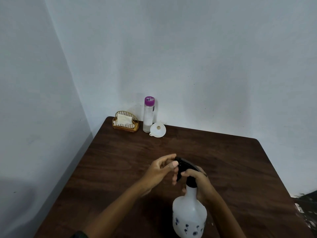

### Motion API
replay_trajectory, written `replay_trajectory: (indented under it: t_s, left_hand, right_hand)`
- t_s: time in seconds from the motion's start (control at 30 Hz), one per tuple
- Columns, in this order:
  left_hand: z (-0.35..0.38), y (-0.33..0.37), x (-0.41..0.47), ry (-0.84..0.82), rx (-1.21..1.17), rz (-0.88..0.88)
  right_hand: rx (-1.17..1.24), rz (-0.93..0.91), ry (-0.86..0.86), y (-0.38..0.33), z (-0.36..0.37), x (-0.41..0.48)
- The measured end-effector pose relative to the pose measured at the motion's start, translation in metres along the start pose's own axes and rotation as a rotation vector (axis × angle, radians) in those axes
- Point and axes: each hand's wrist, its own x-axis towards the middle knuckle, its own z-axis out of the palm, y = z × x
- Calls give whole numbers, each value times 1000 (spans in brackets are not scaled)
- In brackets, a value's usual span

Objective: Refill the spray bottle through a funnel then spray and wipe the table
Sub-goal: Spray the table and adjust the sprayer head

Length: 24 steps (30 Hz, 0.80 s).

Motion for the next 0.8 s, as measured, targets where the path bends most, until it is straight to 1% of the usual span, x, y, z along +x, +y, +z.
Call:
replay_trajectory:
  t_s: [0.03,0.1,0.23,0.27,0.3,0.37,0.5,0.57,0.63,0.73,0.8]
  left_hand:
    - [0,-10,0,-11,37,-70]
    - [-9,-38,3,-18,250,-168]
    - [-42,-84,2,2,973,-280]
    - [-49,-90,1,-5,1102,-331]
    - [-55,-95,0,-22,1176,-385]
    - [-65,-101,-2,-70,1244,-470]
    - [-70,-105,-3,-157,1295,-566]
    - [-69,-107,-3,-169,1317,-573]
    - [-68,-107,-4,-167,1346,-568]
    - [-69,-108,-4,-167,1375,-560]
    - [-70,-109,-4,-168,1383,-556]
  right_hand:
    - [-35,8,43,2,-2,0]
    - [-87,45,155,6,-8,1]
    - [-128,131,419,23,-21,4]
    - [-160,144,486,26,-22,5]
    - [-192,157,542,29,-23,5]
    - [-231,200,590,33,-25,6]
    - [-250,319,494,30,-28,2]
    - [-242,308,434,25,-27,-1]
    - [-199,261,412,22,-26,-3]
    - [-194,187,468,26,-26,-2]
    - [-217,184,487,31,-27,-1]
